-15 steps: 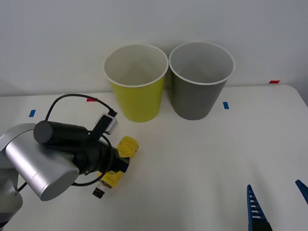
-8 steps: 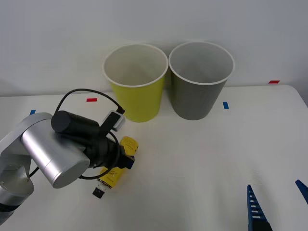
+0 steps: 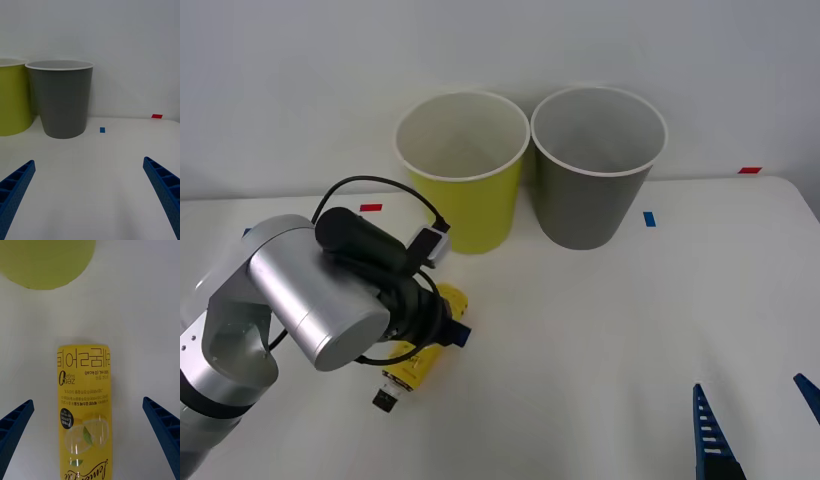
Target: Put cans in the gray bin and PET bottles in the light green bin.
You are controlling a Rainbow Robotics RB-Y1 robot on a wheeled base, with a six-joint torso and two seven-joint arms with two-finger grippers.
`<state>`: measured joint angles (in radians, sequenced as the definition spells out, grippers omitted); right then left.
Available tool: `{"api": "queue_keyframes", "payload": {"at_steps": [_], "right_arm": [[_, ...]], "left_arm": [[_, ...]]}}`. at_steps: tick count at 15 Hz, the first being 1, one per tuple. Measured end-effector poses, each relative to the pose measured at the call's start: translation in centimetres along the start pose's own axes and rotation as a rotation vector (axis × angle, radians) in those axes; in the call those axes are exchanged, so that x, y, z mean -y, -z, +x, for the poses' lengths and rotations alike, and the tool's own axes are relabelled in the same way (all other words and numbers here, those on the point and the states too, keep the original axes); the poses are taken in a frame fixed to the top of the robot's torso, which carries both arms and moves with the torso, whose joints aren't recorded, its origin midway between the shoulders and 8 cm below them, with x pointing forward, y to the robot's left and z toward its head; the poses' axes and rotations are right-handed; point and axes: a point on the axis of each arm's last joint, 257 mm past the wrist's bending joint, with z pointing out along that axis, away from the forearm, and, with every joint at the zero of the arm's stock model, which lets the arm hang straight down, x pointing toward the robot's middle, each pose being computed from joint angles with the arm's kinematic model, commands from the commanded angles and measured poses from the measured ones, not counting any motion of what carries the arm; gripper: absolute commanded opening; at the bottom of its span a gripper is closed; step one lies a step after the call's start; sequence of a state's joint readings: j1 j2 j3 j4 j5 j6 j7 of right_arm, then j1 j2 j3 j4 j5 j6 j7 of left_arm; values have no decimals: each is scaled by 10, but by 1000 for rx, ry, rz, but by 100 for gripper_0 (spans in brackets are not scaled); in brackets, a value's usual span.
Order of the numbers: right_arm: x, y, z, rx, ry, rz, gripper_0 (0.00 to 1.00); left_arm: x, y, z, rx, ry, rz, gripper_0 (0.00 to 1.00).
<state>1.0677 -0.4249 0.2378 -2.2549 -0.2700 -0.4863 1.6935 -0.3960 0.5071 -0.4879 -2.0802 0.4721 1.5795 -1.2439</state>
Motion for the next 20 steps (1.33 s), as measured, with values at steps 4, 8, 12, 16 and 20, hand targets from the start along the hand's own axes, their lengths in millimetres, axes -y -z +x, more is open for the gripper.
{"api": "queue_keyframes", "payload": {"at_steps": [4, 8, 12, 16, 20], "right_arm": [[0, 0, 0, 0, 0, 0, 100], [0, 0, 0, 0, 0, 0, 100], [0, 0, 0, 0, 0, 0, 100], [0, 0, 0, 0, 0, 0, 100], [0, 0, 0, 0, 0, 0, 100]], "left_arm": [[2, -11, -4, -55, 17, 0, 100], [2, -13, -2, -103, 17, -10, 100], [2, -21, -3, -124, 24, -12, 100], [6, -25, -3, -128, 23, -13, 100], [3, -31, 1, -146, 17, -20, 100]]}}
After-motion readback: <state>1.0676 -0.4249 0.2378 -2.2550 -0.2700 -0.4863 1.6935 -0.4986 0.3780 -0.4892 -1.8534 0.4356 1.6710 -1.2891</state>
